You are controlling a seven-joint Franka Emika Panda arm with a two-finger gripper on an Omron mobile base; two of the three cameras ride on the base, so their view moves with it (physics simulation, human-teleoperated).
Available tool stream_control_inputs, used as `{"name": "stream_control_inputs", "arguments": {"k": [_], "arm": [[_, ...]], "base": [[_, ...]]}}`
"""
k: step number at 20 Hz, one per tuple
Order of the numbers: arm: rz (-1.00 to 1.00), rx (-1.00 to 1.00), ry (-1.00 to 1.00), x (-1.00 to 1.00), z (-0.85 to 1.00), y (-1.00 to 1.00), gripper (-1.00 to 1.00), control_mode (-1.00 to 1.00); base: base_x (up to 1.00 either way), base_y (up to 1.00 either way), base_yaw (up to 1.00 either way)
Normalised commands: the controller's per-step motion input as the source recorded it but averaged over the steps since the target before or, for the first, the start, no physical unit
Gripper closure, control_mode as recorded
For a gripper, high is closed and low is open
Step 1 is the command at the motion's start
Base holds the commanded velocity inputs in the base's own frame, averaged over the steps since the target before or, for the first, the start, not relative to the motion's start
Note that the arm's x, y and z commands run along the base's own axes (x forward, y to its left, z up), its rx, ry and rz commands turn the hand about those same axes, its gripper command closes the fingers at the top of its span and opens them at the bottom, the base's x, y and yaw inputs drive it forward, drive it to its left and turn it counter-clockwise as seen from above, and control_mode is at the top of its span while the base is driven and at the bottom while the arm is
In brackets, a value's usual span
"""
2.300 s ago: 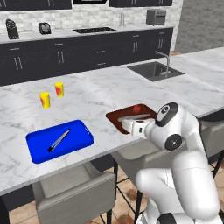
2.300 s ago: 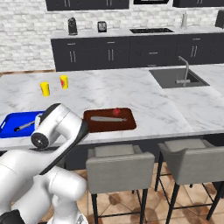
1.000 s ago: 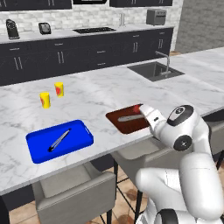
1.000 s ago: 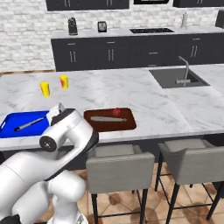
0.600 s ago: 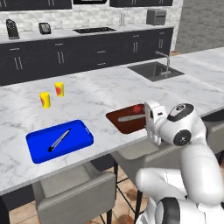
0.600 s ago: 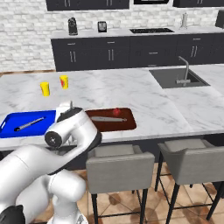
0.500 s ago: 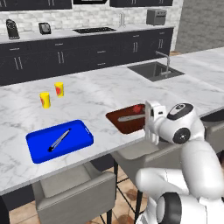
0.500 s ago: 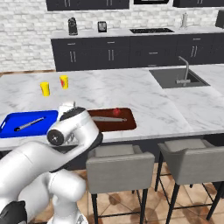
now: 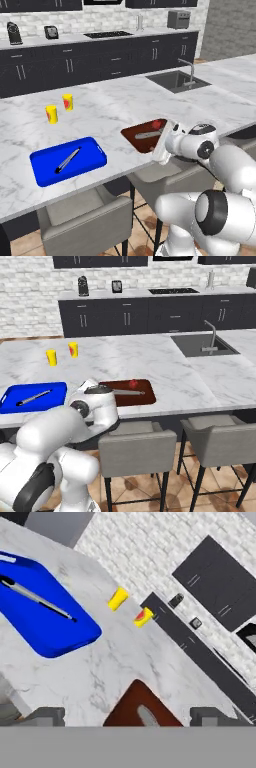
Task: Gather the sweet potato and bell pepper from the fridge and place them on a tray on the dining counter. Then gather the steaks from the fridge and place them on the other tray.
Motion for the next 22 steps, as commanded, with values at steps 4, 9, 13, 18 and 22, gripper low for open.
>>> {"name": "stream_control_inputs", "arguments": {"k": [4, 9, 13, 18, 22], "arm": [[0.36, 0.71, 0.58, 0.14, 0.84, 0.12, -1.0, -1.0], [0.39, 0.68, 0.61, 0.22, 0.84, 0.35, -1.0, -1.0], [0.41, 0.66, 0.61, 0.27, 0.85, 0.37, -1.0, -1.0], [0.2, 0.54, 0.39, 0.09, 0.88, -0.12, -1.0, -1.0], [-0.01, 0.57, 0.53, 0.11, 0.93, -0.15, -1.0, -1.0]], "base": [[0.0, 0.0, 0.0], [0.0, 0.0, 0.0], [0.0, 0.0, 0.0], [0.0, 0.0, 0.0], [0.0, 0.0, 0.0]]}}
